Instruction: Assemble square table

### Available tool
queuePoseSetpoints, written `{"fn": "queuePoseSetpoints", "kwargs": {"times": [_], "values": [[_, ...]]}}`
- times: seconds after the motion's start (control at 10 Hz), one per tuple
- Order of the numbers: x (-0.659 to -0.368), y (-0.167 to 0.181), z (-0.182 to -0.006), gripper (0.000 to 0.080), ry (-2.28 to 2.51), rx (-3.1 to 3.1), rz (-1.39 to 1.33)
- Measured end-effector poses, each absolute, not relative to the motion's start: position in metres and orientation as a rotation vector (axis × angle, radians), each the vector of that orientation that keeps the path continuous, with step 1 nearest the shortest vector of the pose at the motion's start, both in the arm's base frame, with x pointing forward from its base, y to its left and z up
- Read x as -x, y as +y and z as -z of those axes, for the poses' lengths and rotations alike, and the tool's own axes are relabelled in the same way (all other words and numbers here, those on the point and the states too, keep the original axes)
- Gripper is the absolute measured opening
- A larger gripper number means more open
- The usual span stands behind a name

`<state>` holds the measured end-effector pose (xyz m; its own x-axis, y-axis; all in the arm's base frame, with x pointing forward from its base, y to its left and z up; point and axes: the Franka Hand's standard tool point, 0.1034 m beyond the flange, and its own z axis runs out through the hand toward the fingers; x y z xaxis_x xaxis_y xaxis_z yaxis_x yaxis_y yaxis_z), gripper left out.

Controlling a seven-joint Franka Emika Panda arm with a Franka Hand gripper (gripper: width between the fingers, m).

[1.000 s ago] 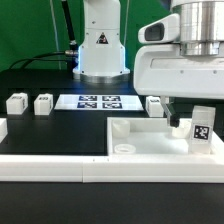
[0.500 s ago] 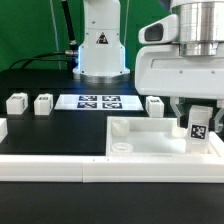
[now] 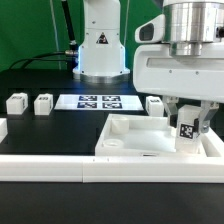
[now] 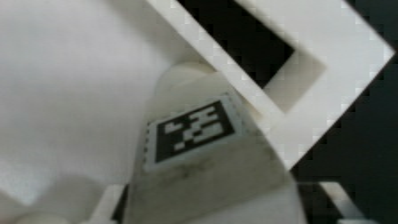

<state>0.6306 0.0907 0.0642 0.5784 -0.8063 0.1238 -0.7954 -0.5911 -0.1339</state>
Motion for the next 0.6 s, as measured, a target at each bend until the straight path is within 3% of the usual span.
{"fn": "queuePoseSetpoints", "kwargs": {"times": [0.2,0.3,0.4,0.5,0.6], "values": [[-0.6307,0.0901,-0.0642,0.0324,1.381,2.739,0.265],[-0.6307,0.0900,-0.0642,0.0382,1.380,2.740,0.265],[-0.6307,0.0901,-0.0642,0.0382,1.380,2.739,0.266],[-0.6307,0.0901,-0.0642,0.0559,1.380,2.739,0.266],[-0.6307,0.0901,-0.0642,0.0559,1.380,2.739,0.266]]}}
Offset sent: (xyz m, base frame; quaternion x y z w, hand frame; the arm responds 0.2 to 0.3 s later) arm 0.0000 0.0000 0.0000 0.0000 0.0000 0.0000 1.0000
